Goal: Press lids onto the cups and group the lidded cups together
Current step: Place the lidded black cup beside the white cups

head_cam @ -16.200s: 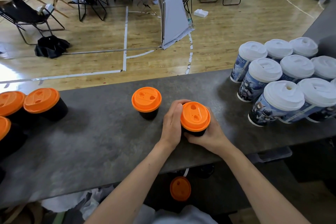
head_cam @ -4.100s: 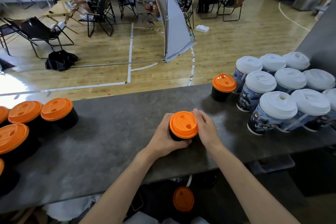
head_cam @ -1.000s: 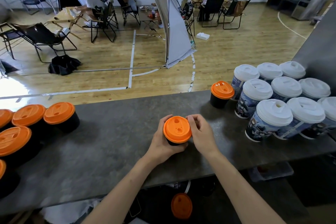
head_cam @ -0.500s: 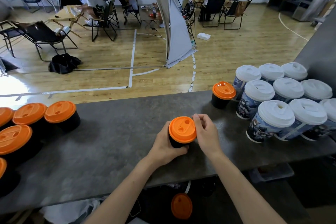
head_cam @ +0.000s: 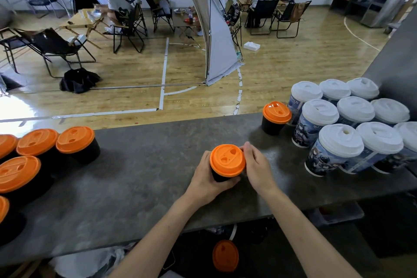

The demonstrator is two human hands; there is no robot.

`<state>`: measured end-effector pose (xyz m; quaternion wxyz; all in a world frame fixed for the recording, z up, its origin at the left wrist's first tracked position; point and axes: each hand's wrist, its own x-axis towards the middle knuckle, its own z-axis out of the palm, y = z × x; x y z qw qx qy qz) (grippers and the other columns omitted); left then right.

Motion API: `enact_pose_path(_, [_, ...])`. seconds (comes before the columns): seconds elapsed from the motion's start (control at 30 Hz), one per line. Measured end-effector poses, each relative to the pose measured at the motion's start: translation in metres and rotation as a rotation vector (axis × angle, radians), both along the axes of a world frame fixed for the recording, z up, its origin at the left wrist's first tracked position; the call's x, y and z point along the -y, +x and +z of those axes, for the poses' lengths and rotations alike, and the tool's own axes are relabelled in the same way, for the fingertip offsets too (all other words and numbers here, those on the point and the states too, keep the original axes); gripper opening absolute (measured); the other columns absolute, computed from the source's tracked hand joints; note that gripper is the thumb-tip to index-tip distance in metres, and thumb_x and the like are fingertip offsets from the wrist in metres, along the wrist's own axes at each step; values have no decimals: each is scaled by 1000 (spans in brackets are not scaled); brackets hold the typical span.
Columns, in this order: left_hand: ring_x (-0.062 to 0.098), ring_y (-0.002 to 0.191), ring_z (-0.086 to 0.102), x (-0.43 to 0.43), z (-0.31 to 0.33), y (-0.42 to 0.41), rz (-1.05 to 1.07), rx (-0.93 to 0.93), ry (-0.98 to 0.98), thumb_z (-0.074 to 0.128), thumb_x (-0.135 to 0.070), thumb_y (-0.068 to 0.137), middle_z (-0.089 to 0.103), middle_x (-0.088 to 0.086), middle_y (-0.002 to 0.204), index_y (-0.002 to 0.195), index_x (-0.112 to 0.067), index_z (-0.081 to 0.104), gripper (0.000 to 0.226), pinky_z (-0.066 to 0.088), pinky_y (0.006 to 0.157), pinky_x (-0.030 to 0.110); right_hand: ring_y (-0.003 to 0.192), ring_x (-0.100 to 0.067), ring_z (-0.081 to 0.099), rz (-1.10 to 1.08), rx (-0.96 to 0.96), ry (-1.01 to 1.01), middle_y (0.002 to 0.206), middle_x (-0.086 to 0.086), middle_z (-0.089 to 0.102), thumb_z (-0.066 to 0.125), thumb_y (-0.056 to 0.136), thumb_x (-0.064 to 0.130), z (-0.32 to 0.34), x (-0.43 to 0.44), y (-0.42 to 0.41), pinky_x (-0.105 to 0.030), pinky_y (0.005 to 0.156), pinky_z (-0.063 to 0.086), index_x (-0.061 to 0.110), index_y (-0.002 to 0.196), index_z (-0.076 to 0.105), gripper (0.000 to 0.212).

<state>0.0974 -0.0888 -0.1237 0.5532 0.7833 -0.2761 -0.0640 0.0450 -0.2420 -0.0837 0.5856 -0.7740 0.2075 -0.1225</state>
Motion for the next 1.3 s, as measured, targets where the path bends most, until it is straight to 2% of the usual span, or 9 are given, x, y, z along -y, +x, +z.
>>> enact_pose_path(0.2, [-17,123,49,-1,-1,-2,-17,-44,-3,98,-28,67,54,-23,131,148,-22,29,107,36,101,4,81,5,60,-26,34,-108,88,4,67,42,108,29,0,-4,-2,-9,70,43,17,93,64,29])
enact_pose_path(0.33, [-7,115,59,1,0,-3,13,-27,5,99,-36,63,63,-16,122,130,-21,45,88,43,94,8,79,6,59,-48,40,-123,86,3,66,43,108,26,-2,-5,-6,-5,68,42,13,93,65,29])
enact_pose_path(0.47, [0,119,55,-3,1,2,-17,3,5,97,-32,69,53,-7,126,127,-33,51,74,41,100,12,73,-5,57,-49,10,-76,79,2,63,45,107,27,2,0,-5,-14,66,42,15,82,60,32])
enact_pose_path(0.57, [1,122,55,-5,1,4,-60,12,9,94,-27,72,55,-6,128,131,-37,48,75,43,105,18,67,-1,56,-42,40,-85,74,3,62,46,106,34,5,2,-3,-15,65,44,17,80,60,34])
enact_pose_path(0.67, [0,128,54,-3,0,0,-52,18,-6,95,-28,71,57,-12,135,143,-26,40,91,40,107,15,75,-9,63,-20,29,-57,77,4,65,47,106,36,1,2,-3,-30,70,52,20,85,63,31])
enact_pose_path(0.83, [-6,121,58,-1,5,-4,-34,-11,4,96,-40,68,61,-18,128,135,-28,40,89,41,99,9,75,-5,59,-39,32,-73,81,3,63,45,107,32,0,2,-10,-15,67,44,20,87,60,27])
enact_pose_path(1.0, [-2,129,53,-2,6,-5,-120,-27,3,87,-32,83,55,-13,138,147,-25,33,85,38,105,10,70,-6,56,-41,-1,-119,77,3,59,44,107,31,1,0,-14,-21,65,44,18,86,55,27])
enact_pose_path(1.17, [-1,129,51,-2,4,-6,-40,-17,-21,98,-42,63,50,-10,139,149,-21,31,111,38,106,10,75,-7,61,-52,-20,-145,82,2,63,45,106,31,3,-11,-25,-13,59,45,14,93,56,24])
enact_pose_path(1.3, [0,121,58,-3,1,-5,-13,-23,-20,98,-39,64,58,-14,129,137,-27,38,95,44,99,13,68,-8,55,-53,-41,-172,74,3,58,45,106,28,6,-12,-25,-10,58,42,15,85,52,26])
